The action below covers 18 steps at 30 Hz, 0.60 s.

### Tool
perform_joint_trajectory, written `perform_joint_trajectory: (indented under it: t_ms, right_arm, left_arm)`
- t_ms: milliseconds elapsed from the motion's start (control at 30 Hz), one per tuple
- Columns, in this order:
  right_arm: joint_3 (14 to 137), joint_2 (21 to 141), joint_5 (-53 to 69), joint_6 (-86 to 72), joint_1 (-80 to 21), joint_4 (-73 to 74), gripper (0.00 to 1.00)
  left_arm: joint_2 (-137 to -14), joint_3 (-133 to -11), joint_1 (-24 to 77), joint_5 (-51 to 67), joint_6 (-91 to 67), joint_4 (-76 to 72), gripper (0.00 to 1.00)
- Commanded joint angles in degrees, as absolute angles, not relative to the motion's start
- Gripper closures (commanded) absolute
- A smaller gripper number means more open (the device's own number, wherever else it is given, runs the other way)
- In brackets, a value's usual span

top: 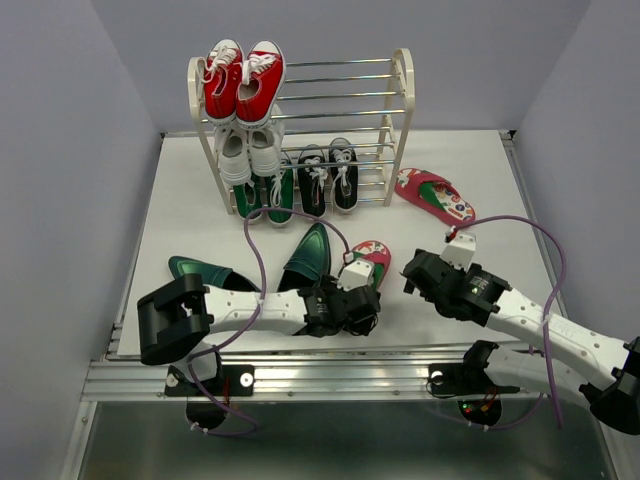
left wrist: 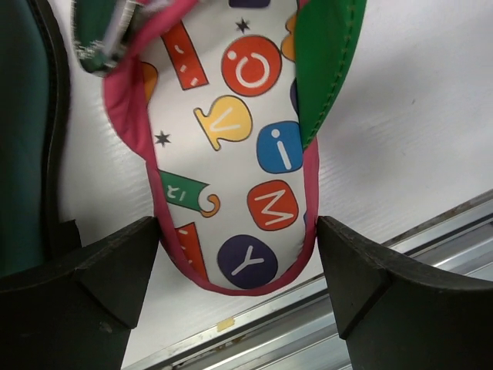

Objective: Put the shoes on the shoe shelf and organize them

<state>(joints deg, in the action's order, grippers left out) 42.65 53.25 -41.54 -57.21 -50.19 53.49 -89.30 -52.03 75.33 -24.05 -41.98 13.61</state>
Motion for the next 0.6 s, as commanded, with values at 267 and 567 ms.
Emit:
perform_joint_trajectory:
  t_ms: [267,567]
  right_arm:
    - [43.3,51.9,-43.2,-57.6,-49.8,51.8,0.00]
    - [43.8,51.6,-43.2,-57.3,-49.8,51.5,0.00]
  left_arm:
    - [-82.2,-53.8,74.4,-22.1,-37.5,11.5,0.01]
    - [-83.9,-52.6,65.8,-21.4,-36.9,7.9,0.05]
